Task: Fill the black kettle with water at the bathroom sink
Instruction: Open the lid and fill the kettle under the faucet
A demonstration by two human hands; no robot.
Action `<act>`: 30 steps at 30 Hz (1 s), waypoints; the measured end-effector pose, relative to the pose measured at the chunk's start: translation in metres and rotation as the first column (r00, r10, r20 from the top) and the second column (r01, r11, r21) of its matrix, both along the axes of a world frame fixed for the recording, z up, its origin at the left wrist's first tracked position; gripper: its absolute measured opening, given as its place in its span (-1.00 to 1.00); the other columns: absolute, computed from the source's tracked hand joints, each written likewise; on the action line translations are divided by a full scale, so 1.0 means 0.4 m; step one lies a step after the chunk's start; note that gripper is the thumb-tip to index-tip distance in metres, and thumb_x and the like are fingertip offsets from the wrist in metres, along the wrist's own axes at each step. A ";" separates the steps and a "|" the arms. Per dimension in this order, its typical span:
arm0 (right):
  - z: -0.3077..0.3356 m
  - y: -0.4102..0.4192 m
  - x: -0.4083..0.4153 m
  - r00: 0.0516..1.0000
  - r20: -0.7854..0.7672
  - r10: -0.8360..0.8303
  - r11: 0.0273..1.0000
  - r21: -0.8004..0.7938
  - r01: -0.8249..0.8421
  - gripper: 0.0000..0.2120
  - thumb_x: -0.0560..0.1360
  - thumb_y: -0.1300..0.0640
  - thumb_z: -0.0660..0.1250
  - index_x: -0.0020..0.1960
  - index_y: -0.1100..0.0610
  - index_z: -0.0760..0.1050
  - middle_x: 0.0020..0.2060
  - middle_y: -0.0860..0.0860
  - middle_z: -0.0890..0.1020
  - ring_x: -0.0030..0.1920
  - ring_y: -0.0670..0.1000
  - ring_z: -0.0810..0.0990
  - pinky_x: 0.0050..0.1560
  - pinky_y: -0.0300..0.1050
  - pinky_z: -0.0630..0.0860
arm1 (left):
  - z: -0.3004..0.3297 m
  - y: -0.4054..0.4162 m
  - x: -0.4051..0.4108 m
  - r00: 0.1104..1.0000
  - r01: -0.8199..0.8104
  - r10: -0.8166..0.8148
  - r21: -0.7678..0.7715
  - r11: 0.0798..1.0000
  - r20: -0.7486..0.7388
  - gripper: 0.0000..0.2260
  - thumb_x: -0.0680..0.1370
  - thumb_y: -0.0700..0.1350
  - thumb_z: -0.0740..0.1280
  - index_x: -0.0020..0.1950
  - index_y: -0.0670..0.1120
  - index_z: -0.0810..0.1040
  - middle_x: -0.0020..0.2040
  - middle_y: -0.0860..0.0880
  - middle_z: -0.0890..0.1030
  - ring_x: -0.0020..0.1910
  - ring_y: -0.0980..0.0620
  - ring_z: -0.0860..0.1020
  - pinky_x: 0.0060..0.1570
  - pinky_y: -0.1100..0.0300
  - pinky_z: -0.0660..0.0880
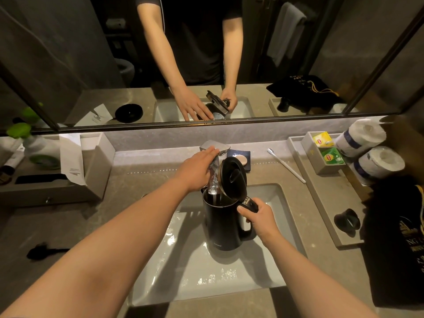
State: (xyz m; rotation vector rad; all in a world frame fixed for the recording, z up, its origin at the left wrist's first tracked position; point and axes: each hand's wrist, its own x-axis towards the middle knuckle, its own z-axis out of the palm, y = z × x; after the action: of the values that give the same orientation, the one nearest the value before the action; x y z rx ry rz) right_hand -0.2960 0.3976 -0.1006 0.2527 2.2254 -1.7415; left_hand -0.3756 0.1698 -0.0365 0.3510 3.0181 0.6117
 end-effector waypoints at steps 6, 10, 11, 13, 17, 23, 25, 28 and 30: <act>-0.003 0.000 0.000 1.000 -0.007 -0.003 1.000 -0.015 0.003 -0.88 0.47 0.12 0.46 -0.03 0.05 0.55 -0.20 -0.02 0.61 -0.21 -0.03 0.55 -0.24 -0.22 0.47 | 0.002 -0.001 -0.002 1.000 0.000 0.000 0.013 1.000 -0.009 -0.41 0.56 -0.16 0.25 0.55 0.04 0.13 0.57 0.00 0.16 0.51 -0.04 0.19 0.43 -0.04 0.22; -0.006 -0.002 -0.003 1.000 -0.010 0.001 1.000 -0.025 -0.001 -0.88 0.46 0.12 0.47 -0.05 0.04 0.55 -0.21 -0.03 0.62 -0.21 -0.03 0.56 -0.25 -0.21 0.48 | 0.005 0.001 -0.001 1.000 0.001 -0.001 0.011 1.000 0.000 -0.42 0.57 -0.16 0.25 0.56 0.03 0.12 0.58 -0.01 0.15 0.51 -0.05 0.18 0.44 -0.05 0.22; -0.008 -0.002 -0.003 1.000 -0.009 0.000 1.000 -0.022 0.000 -0.87 0.46 0.12 0.47 -0.04 0.06 0.55 -0.21 -0.02 0.62 -0.20 -0.02 0.56 -0.25 -0.20 0.49 | 0.005 0.001 -0.001 1.000 -0.001 0.001 0.009 1.000 0.000 -0.42 0.57 -0.15 0.25 0.56 0.03 0.12 0.58 -0.01 0.15 0.51 -0.05 0.18 0.44 -0.04 0.22; -0.010 -0.001 -0.004 1.000 -0.012 0.001 1.000 -0.016 -0.001 -0.86 0.46 0.11 0.47 -0.04 0.07 0.56 -0.20 -0.01 0.62 -0.19 -0.01 0.56 -0.24 -0.19 0.49 | 0.003 0.001 0.000 1.000 -0.002 0.002 0.009 1.000 -0.002 -0.42 0.58 -0.14 0.25 0.56 0.04 0.11 0.58 -0.01 0.15 0.51 -0.05 0.18 0.44 -0.04 0.22; -0.014 -0.001 -0.004 1.000 -0.012 0.000 1.000 -0.012 0.000 -0.88 0.45 0.10 0.48 -0.08 0.03 0.55 -0.23 -0.04 0.62 -0.21 -0.01 0.56 -0.25 -0.18 0.48 | -0.003 0.000 -0.001 1.000 -0.003 0.003 0.005 1.000 -0.007 -0.43 0.59 -0.12 0.24 0.56 0.05 0.11 0.58 0.00 0.15 0.50 -0.05 0.19 0.41 -0.03 0.23; -0.021 -0.001 -0.004 1.000 -0.011 -0.008 1.000 -0.013 0.008 -0.88 0.44 0.09 0.48 -0.10 0.01 0.55 -0.22 -0.03 0.62 -0.21 0.00 0.58 -0.26 -0.19 0.49 | -0.011 0.000 -0.004 1.000 -0.011 0.011 0.004 1.000 -0.001 -0.42 0.59 -0.10 0.25 0.56 0.08 0.09 0.58 0.02 0.14 0.50 -0.04 0.20 0.41 -0.05 0.25; -0.024 -0.002 -0.003 1.000 -0.007 -0.011 1.000 -0.014 0.011 -0.88 0.44 0.08 0.49 -0.10 0.00 0.55 -0.21 -0.03 0.63 -0.20 0.00 0.58 -0.26 -0.18 0.50 | -0.011 0.001 -0.003 1.000 -0.018 0.018 0.006 1.000 0.003 -0.42 0.59 -0.08 0.25 0.56 0.08 0.09 0.58 0.02 0.13 0.50 -0.04 0.20 0.41 -0.06 0.25; -0.027 -0.004 -0.004 1.000 -0.004 -0.016 1.000 -0.012 0.015 -0.88 0.43 0.07 0.49 -0.09 -0.01 0.56 -0.19 -0.04 0.64 -0.18 0.00 0.59 -0.24 -0.17 0.50 | -0.012 0.002 -0.001 1.000 -0.022 0.022 0.009 1.000 0.003 -0.42 0.59 -0.07 0.26 0.56 0.08 0.08 0.58 0.03 0.12 0.51 -0.03 0.19 0.41 -0.05 0.24; -0.027 -0.003 -0.005 1.000 -0.004 -0.018 1.000 -0.017 0.018 -0.88 0.43 0.07 0.49 -0.09 -0.01 0.56 -0.20 -0.04 0.64 -0.18 0.00 0.59 -0.25 -0.17 0.50 | -0.010 0.004 0.000 1.000 -0.025 0.025 0.011 1.000 0.002 -0.42 0.59 -0.07 0.26 0.56 0.08 0.08 0.58 0.03 0.12 0.51 -0.03 0.18 0.41 -0.05 0.23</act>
State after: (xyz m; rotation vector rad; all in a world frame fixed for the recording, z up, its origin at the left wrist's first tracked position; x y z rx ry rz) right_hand -0.2981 0.3965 -0.1114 0.2664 2.2176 -1.7710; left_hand -0.3756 0.1713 -0.0406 0.3142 3.0227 0.6301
